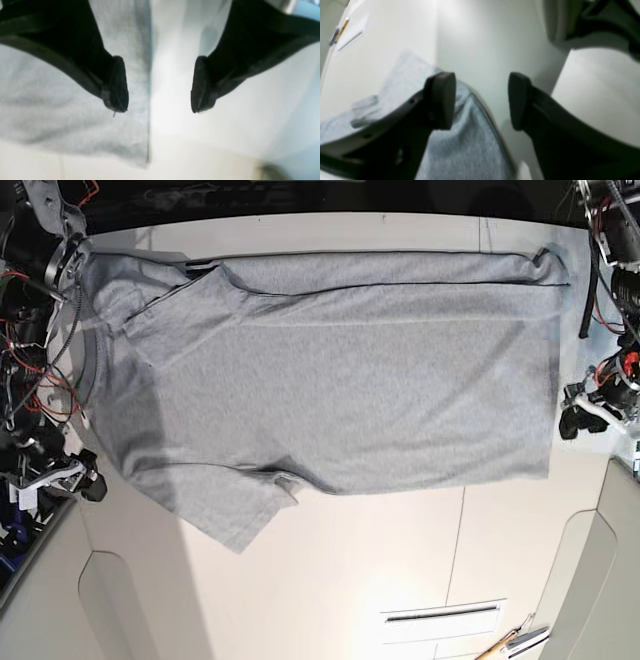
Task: Fold the T-shirt properly
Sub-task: 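Release and move both grippers to the shirt's hem-side edge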
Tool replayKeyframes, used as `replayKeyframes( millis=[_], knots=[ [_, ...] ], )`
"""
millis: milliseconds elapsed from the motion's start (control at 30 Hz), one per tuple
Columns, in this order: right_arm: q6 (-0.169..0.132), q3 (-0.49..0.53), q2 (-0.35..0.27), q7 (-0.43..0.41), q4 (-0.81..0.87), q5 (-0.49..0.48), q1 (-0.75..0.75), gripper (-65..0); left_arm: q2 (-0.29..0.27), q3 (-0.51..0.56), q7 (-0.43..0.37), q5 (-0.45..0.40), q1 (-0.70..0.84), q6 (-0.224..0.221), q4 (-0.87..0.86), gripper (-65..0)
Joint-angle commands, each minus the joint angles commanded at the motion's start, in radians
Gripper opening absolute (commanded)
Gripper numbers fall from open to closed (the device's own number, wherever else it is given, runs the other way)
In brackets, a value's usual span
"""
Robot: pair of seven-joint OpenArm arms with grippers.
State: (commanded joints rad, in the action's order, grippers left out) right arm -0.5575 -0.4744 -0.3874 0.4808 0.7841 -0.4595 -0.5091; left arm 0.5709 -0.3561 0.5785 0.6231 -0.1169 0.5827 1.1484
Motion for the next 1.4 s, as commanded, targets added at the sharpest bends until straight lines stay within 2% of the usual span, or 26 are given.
replayKeyframes(
  millis=[133,300,867,1067,1400],
  knots=[
    [0.001,0.049,0.0,-0.026,-0.024,0.057,0.0,-31.7,0.0,0.075,-0.006,-0.014,-0.145,0.002,-0.199,-22.7],
    [0.004,0.057,0.0,-0.036,-0.024,0.079,0.003,-28.7,-0.003,0.109,-0.023,-0.014,-0.203,0.004,-0.274,-22.7],
    [0.003,0.057,0.005,-0.081,-0.136,0.074,0.008,-28.7,-0.046,0.11,0.013,0.021,-0.202,0.004,-0.28,-22.7],
    [-0.024,0.058,0.031,-0.081,-0.15,0.043,0.007,-28.7,-0.051,0.11,0.016,0.038,-0.214,0.004,-0.28,-22.7],
    [-0.03,0.058,0.098,-0.08,-0.15,0.032,0.007,-28.7,-0.068,0.11,0.016,0.038,-0.219,0.004,-0.28,-22.8]
  ],
)
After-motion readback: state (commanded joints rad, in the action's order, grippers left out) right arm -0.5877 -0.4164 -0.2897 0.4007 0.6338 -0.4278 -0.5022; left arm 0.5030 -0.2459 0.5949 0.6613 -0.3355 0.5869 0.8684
